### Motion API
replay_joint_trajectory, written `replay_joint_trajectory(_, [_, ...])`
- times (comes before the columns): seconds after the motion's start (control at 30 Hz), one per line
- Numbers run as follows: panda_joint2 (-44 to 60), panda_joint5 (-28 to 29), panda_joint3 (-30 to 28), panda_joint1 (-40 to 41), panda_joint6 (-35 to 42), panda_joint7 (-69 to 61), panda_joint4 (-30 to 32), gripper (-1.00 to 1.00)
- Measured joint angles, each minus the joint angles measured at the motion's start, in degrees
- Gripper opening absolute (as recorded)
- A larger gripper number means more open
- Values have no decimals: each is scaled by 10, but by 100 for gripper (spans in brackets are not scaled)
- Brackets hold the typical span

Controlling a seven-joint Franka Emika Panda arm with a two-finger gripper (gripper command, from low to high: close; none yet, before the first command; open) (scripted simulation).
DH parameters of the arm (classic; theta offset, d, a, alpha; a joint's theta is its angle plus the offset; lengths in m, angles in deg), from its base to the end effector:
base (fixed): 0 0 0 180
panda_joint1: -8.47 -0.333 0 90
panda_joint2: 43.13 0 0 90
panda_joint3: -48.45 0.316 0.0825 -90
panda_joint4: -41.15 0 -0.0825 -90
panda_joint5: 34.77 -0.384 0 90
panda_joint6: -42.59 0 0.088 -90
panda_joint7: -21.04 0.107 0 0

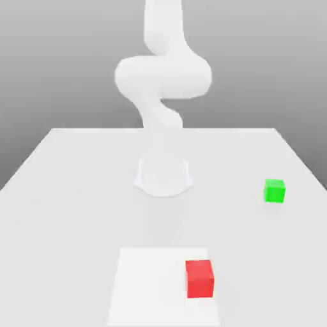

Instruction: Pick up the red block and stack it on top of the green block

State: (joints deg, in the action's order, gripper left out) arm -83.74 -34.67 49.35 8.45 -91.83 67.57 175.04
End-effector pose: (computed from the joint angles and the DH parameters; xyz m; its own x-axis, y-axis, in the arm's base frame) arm 0.3817 0.0080 0.6643 0.5270 -0.7138 0.4612 -0.5380 -0.7003 -0.4692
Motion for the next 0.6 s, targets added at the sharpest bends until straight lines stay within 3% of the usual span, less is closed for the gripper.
replay_joint_trajectory(0.6, [378,15,52,-18,-190,56,152,0])
